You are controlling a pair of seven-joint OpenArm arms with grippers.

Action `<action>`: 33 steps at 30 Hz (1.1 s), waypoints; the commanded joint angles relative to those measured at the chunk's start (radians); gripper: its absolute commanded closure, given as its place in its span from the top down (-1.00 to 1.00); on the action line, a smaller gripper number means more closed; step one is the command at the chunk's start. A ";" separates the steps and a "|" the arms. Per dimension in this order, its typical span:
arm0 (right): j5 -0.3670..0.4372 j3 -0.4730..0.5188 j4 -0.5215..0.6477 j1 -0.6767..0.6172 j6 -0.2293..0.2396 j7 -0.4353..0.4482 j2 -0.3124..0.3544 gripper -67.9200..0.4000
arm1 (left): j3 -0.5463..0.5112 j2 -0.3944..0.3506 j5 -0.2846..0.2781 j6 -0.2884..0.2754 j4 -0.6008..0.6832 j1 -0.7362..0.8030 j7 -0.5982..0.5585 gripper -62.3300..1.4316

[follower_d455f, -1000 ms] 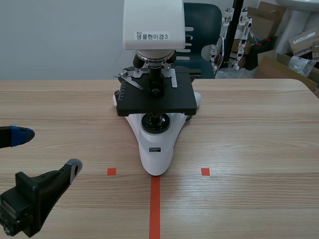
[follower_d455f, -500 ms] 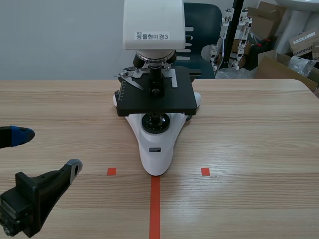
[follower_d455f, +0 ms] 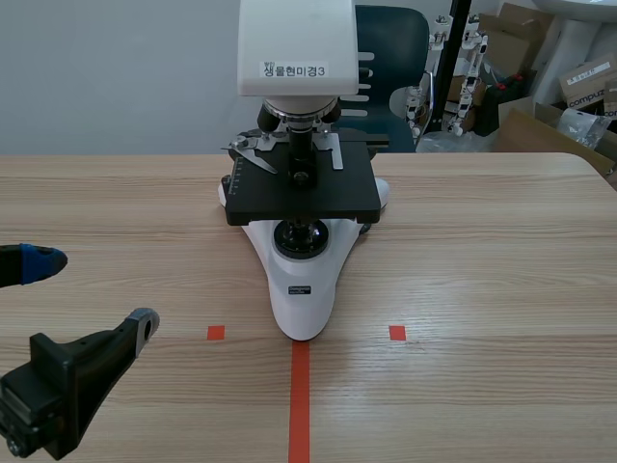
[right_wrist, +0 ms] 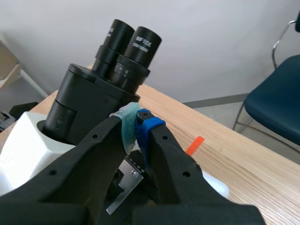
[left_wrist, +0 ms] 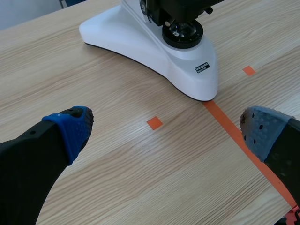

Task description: Point at the eyepiece

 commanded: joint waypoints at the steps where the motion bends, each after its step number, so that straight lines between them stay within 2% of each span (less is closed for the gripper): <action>1: 0.005 0.011 0.001 0.031 0.002 0.013 -0.006 -0.95 | -0.004 0.000 -0.006 0.002 0.012 -0.003 -0.013 1.00; 7: 0.005 0.011 0.001 0.046 0.006 0.016 -0.034 -0.97 | -0.004 0.000 -0.006 0.002 0.012 -0.003 -0.013 1.00; 33: 0.005 0.011 0.001 0.056 0.005 0.015 -0.035 -0.97 | -0.004 0.000 -0.006 0.002 0.012 -0.003 -0.013 1.00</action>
